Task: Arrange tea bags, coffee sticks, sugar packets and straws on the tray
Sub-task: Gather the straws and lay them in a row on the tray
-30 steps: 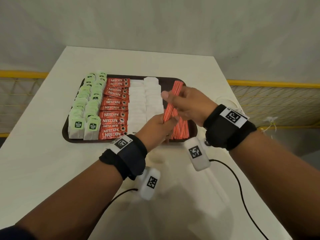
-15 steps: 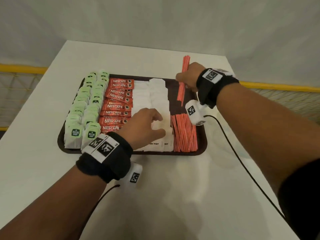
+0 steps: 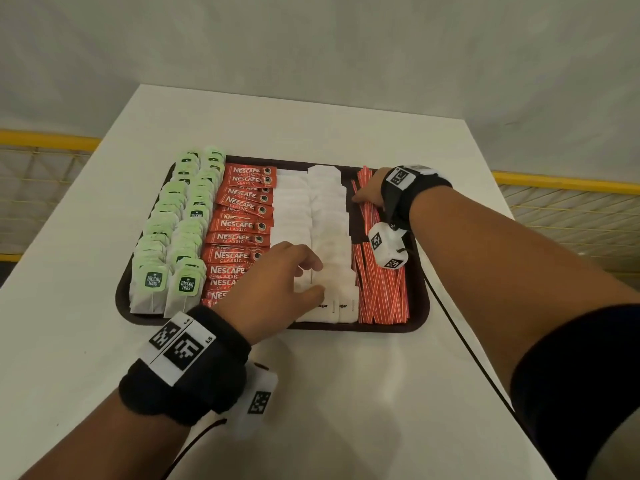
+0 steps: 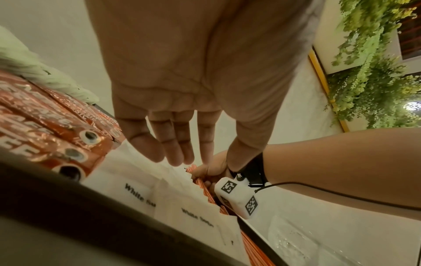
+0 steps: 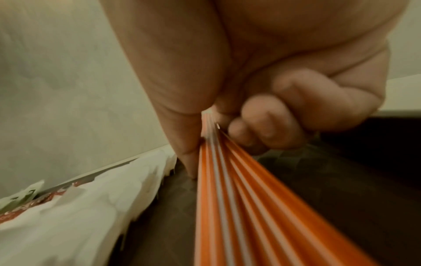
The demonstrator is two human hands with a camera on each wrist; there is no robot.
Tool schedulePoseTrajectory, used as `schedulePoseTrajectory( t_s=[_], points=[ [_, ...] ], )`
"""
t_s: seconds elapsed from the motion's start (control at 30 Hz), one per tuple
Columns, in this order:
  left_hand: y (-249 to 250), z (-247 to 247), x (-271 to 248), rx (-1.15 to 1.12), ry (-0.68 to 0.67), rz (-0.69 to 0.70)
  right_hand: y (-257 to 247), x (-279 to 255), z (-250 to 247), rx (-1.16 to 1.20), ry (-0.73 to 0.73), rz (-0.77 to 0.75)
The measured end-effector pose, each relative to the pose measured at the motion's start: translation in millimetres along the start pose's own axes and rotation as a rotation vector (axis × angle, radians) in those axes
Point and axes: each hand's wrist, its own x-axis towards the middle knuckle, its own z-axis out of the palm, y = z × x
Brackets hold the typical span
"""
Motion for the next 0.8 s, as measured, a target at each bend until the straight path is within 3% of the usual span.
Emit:
schedulePoseTrajectory(
  t_s=[0.2, 0.43, 0.8],
  points=[
    [-2.9, -0.8, -0.2, -0.021, 0.015, -0.005, 2.7, -0.5, 4.3, 0.056, 0.014, 0.030],
    [-5.4, 0.9, -2.4, -0.026, 0.027, 0.000, 15.7, 3.5, 5.6, 0.320, -0.010, 0.063],
    [-1.3, 3.6, -1.5, -0.008, 0.045, 0.015, 21.6, -2.9, 11.3, 0.241, 0.061, 0.021]
  ],
)
